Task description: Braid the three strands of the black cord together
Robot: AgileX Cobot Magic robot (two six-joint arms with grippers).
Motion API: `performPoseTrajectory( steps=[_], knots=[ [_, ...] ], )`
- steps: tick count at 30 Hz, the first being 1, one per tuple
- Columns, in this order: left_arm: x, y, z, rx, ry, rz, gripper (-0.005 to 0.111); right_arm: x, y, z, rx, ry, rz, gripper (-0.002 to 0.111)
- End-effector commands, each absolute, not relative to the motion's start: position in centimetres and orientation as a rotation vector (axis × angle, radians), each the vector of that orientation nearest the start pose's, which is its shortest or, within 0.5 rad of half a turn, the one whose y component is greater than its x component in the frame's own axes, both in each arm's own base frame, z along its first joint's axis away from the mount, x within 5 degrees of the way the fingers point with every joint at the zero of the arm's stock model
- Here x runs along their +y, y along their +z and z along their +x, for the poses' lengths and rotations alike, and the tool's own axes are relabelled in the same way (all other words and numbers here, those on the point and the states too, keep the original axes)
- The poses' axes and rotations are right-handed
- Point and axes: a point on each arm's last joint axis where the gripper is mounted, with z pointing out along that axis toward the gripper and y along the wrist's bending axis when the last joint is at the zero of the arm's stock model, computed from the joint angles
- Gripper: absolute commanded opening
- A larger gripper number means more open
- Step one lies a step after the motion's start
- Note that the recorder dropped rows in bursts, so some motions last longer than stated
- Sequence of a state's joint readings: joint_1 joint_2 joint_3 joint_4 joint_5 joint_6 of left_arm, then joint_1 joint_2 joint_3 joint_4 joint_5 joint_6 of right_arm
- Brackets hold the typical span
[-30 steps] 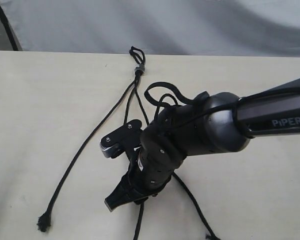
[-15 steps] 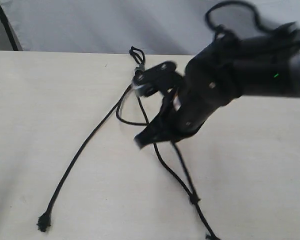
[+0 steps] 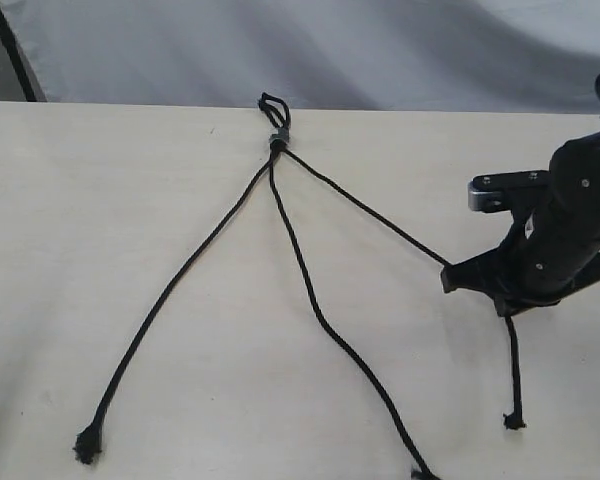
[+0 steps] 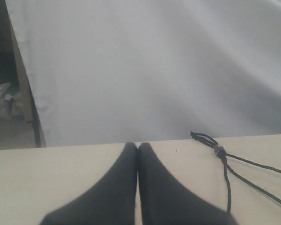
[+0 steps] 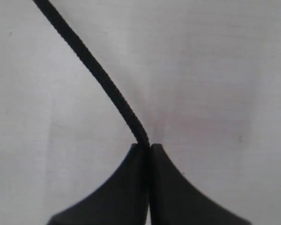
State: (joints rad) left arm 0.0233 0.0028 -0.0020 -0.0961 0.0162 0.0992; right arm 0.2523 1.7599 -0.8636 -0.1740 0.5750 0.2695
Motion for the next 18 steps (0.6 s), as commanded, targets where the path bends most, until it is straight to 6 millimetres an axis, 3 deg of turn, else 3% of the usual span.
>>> performPoseTrajectory(
  steps=[1,6,8,9,11,12,13,18],
  knots=[
    [0.1,21.3,5.6,1.489,0.015,-0.022,0.0,7.2,11.6,28.5,3.0,-0.109,-0.219,0.0],
    [0.1,21.3,5.6,1.489,0.015,-0.022,0.0,7.4,11.1,28.7,2.996,-0.106,-0.238,0.0],
    [0.1,21.3,5.6,1.489,0.015,-0.022,0.0,7.4,11.1,28.7,2.996,-0.106,-0.238,0.016],
    [0.1,21.3,5.6,1.489,0.015,-0.022,0.0,7.4,11.1,28.7,2.996,-0.105,-0.234,0.034],
    [0.2,21.5,5.6,1.467,-0.033,-0.069,0.0,7.4,11.3,28.6,2.998,-0.109,-0.243,0.055],
    [0.2,21.6,5.6,1.447,-0.093,-0.127,0.0,7.4,11.6,28.6,2.987,-0.105,-0.243,0.059],
    [0.3,22.0,5.5,1.385,-0.235,-0.26,0.0,7.4,12.7,28.7,2.942,-0.088,-0.241,0.058],
    [0.4,22.5,5.4,1.327,-0.286,-0.304,0.0,7.6,18.6,28.8,2.666,0.01,-0.223,0.054]
  ],
)
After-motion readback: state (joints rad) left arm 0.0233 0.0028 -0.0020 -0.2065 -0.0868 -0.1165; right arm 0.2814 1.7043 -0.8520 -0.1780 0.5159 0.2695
